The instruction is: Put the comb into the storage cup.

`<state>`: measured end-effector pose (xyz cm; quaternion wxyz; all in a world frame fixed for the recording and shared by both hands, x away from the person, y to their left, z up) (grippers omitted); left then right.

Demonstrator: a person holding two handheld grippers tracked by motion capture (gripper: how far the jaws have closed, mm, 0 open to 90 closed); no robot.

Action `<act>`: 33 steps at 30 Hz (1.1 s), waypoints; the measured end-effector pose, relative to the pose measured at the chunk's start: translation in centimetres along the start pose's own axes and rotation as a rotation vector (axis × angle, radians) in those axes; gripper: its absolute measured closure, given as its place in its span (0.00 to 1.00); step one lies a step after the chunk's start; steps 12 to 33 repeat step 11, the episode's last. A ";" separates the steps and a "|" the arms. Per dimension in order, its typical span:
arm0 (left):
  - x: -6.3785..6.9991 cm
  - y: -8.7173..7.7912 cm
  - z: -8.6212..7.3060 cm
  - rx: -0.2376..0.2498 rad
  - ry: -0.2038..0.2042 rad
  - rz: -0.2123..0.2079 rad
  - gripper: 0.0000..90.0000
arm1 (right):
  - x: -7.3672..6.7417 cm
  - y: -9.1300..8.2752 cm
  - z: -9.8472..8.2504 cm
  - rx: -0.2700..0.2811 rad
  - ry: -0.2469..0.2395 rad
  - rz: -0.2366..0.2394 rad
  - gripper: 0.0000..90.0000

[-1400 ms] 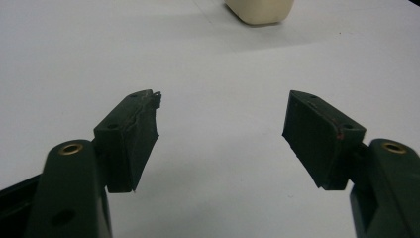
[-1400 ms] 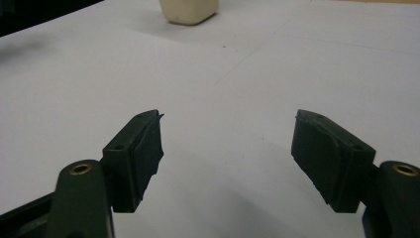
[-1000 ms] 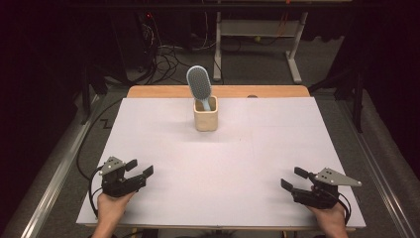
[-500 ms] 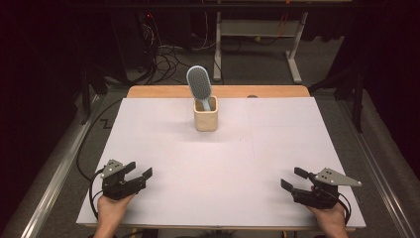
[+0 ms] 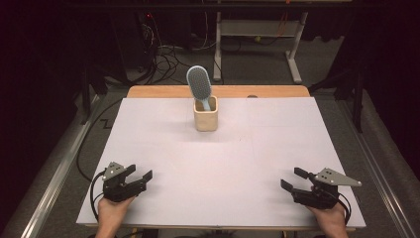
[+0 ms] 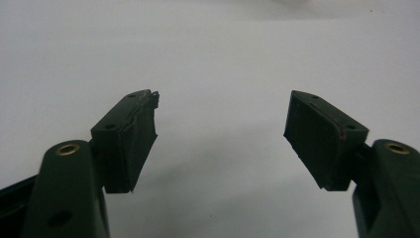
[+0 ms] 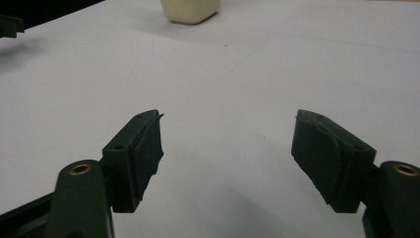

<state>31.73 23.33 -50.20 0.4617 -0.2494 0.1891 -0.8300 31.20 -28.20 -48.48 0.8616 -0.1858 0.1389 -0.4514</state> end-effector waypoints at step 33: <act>-0.1 -0.1 0.1 0.002 -0.009 -0.001 0.32 | 0.0 0.0 0.0 -0.002 0.003 0.001 0.31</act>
Point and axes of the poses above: each handheld gripper's, and its own axes: y roughly forward along the jaws, z roughly out of its top, x roughly to its right, the point moved 5 cm from there along y, roughly forward along the jaws, and after that the axes turned 5 degrees about -z, right-handed, at the moved point
